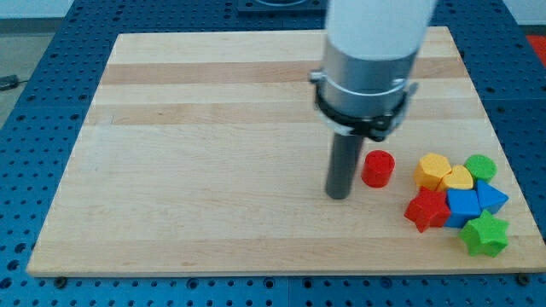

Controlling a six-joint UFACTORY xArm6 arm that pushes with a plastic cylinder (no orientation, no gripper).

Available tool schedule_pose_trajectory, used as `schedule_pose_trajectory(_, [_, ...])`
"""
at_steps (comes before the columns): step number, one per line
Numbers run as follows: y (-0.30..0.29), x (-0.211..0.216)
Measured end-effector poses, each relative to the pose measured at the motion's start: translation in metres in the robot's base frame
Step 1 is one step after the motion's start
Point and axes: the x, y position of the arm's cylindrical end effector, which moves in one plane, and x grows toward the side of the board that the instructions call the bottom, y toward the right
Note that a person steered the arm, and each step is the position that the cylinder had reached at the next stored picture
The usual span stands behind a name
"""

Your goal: Move the red circle into group of blocks

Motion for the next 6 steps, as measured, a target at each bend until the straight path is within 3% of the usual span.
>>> schedule_pose_trajectory(3, [-0.008,-0.055])
schedule_pose_trajectory(6, [0.050,-0.047])
